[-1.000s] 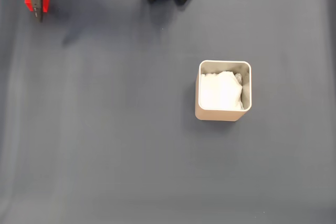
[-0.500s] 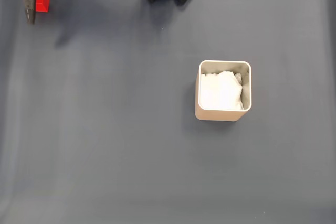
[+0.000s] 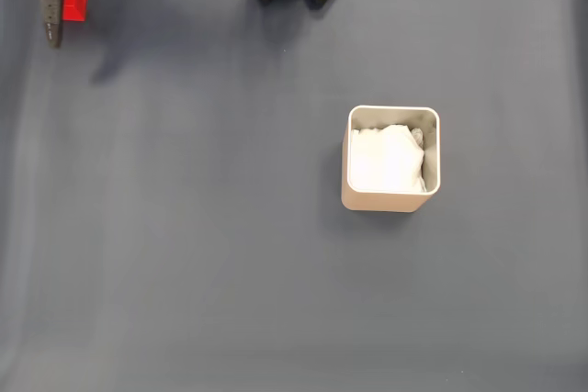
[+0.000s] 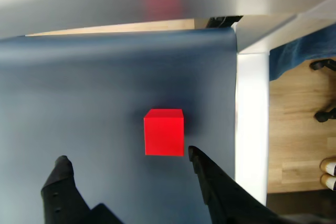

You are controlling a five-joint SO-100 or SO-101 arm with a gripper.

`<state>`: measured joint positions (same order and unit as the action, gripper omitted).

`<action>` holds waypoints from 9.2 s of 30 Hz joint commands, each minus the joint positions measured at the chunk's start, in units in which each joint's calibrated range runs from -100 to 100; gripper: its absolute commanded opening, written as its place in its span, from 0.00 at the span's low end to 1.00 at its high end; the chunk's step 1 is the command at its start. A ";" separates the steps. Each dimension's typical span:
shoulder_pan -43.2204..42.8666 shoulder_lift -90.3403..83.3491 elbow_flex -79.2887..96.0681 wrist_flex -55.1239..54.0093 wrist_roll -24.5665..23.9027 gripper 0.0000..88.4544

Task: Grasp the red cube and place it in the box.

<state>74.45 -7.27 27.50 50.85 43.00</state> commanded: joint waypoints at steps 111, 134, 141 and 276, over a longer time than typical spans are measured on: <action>-24.64 -14.50 -10.73 16.40 3.96 0.00; -50.77 -26.53 -5.17 15.91 6.54 0.00; -57.51 -30.42 -1.16 15.17 7.57 0.00; -80.44 -35.36 10.87 -3.46 9.18 0.00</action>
<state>-7.78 -40.79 38.62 48.25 52.38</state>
